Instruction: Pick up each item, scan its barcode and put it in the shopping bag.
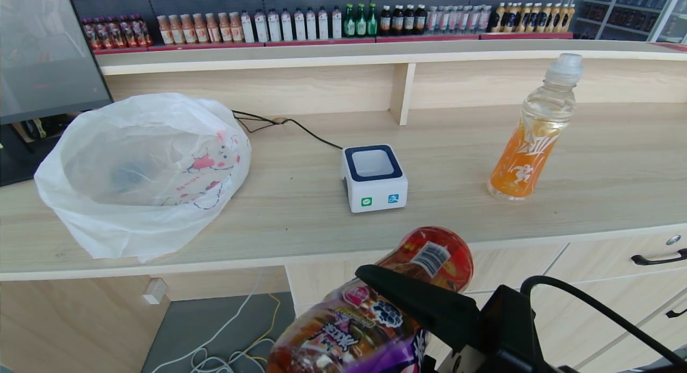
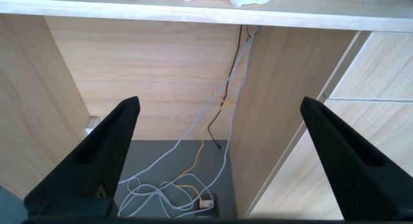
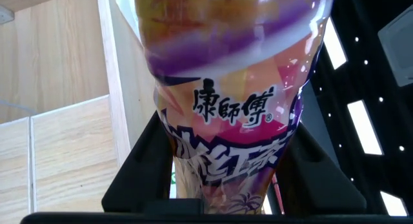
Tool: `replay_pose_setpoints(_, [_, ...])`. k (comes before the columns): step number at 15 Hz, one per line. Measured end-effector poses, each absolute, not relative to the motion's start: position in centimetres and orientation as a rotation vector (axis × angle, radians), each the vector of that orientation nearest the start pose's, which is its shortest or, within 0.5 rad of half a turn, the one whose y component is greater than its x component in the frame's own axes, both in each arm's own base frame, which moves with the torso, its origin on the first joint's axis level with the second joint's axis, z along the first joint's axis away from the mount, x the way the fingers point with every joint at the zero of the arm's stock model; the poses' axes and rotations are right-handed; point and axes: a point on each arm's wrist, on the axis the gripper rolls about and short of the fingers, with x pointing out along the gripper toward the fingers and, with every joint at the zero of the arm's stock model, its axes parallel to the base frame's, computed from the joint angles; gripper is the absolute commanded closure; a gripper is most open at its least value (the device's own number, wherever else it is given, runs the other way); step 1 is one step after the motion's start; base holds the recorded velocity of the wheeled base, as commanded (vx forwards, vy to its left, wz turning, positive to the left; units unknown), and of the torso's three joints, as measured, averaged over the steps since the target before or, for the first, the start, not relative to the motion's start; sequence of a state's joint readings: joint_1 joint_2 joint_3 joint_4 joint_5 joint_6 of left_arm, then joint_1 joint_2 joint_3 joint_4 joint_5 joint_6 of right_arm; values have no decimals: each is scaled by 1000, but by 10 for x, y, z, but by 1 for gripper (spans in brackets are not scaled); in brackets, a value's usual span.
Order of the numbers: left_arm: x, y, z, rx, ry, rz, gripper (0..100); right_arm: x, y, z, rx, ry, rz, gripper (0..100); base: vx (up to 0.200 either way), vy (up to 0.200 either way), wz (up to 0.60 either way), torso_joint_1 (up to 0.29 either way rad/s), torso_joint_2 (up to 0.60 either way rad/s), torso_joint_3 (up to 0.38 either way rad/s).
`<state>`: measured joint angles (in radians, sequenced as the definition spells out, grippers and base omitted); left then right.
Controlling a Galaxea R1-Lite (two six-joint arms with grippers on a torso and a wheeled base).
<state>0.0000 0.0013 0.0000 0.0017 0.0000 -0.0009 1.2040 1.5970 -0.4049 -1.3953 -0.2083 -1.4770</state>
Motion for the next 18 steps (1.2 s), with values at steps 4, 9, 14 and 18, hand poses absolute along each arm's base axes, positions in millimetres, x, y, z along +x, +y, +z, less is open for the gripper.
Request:
replay_pose_setpoints(4, [-23, 0, 75, -1, 3, 0, 0, 91, 225, 186, -1188, -832, 678, 100, 0, 0, 0, 0, 0, 0])
replay_pose_setpoints(9, [-23, 0, 75, -1, 3, 0, 0, 89, 223, 183, -993, -795, 756, 100, 0, 0, 0, 0, 0, 0])
replay_pose_setpoints(14, [-23, 0, 75, -1, 3, 0, 0, 89, 221, 192, -725, -719, 813, 100, 0, 0, 0, 0, 0, 0])
replay_pose_setpoints(18, [-23, 0, 75, -1, 3, 0, 0, 111, 207, 197, -546, -729, 969, 100, 0, 0, 0, 0, 0, 0])
